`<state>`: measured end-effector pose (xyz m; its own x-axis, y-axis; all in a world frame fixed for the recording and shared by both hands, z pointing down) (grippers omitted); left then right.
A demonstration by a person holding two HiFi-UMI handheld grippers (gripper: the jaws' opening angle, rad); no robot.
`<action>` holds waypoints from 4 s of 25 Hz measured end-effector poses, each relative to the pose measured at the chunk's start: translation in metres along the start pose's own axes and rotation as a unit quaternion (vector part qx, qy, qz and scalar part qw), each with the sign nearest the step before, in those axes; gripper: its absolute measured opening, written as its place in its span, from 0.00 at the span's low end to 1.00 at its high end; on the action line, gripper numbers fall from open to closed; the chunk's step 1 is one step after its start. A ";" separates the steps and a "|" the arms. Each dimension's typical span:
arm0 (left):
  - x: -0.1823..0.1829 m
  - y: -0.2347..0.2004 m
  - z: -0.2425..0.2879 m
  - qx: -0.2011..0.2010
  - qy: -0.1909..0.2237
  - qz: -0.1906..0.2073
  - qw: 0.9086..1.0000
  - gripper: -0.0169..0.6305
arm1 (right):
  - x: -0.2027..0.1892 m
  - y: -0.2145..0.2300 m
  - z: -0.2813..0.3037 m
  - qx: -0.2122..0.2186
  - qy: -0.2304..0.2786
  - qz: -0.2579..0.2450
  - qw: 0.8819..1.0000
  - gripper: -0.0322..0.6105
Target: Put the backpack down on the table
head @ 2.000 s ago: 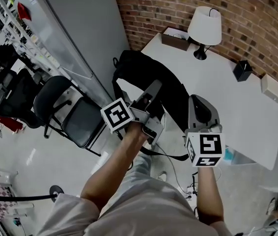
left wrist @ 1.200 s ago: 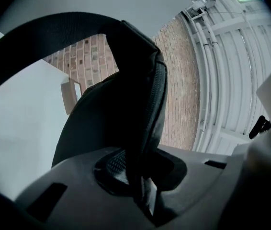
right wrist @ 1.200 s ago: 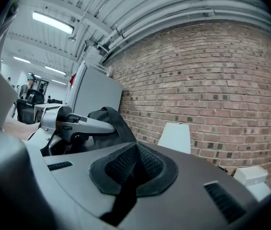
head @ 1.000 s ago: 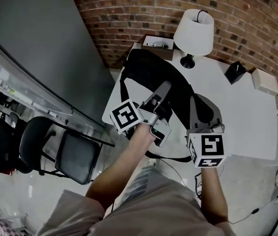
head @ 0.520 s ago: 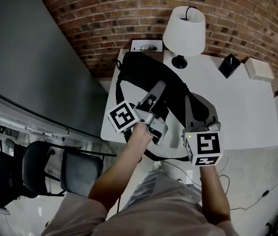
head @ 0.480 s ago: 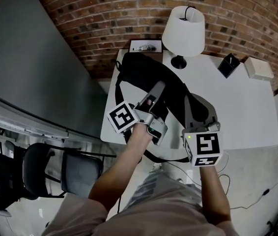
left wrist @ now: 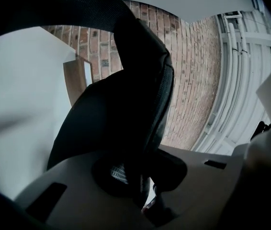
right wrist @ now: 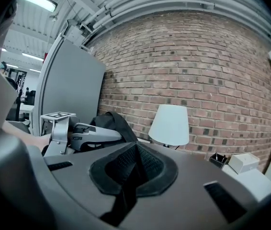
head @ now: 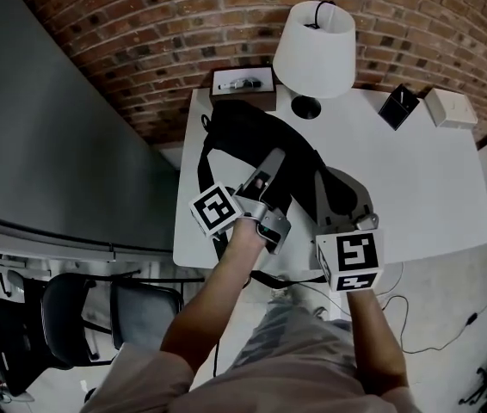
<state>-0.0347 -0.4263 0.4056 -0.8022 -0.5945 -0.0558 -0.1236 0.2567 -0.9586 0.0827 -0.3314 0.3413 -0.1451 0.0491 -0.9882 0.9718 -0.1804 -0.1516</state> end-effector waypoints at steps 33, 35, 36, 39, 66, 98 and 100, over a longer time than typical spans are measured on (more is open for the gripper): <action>0.071 -0.071 -0.050 0.065 0.066 -0.007 0.996 0.10 | -0.037 -0.056 0.046 0.078 -0.041 0.031 0.996 0.05; 0.072 -0.072 -0.055 0.067 0.069 -0.008 0.995 0.10 | -0.038 -0.062 0.046 0.085 -0.044 0.030 0.995 0.05; 0.073 -0.074 -0.058 0.071 0.071 -0.008 0.995 0.10 | -0.039 -0.065 0.046 0.088 -0.045 0.029 0.995 0.05; 0.077 -0.082 -0.071 0.092 0.076 -0.002 0.993 0.10 | -0.041 -0.073 0.046 0.098 -0.049 0.031 0.993 0.05; 0.083 -0.112 -0.151 0.163 0.096 0.020 0.982 0.18 | -0.063 -0.133 0.034 0.167 -0.083 0.050 0.981 0.05; 0.043 -0.036 -0.203 0.191 0.113 0.213 0.951 0.19 | -0.058 -0.120 -0.016 0.228 -0.059 0.084 0.968 0.05; 0.033 -0.025 -0.197 0.190 0.100 0.244 0.946 0.19 | -0.055 -0.115 -0.021 0.228 -0.054 0.087 0.968 0.05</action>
<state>-0.1728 -0.3023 0.4822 -0.8083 -0.3101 -0.5004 0.4788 0.1485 -0.8653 -0.0168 -0.2923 0.4130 -0.0301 -0.1202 -0.9923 0.8034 -0.5936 0.0475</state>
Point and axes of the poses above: the fingertips, and each gripper's own axes: z forward along the fingers, y to its right, x out of its top, the point moved 7 cm from there along -z, backward along the fingers, and after that the axes turned 15 degrees about y, right-handed, at the moved point
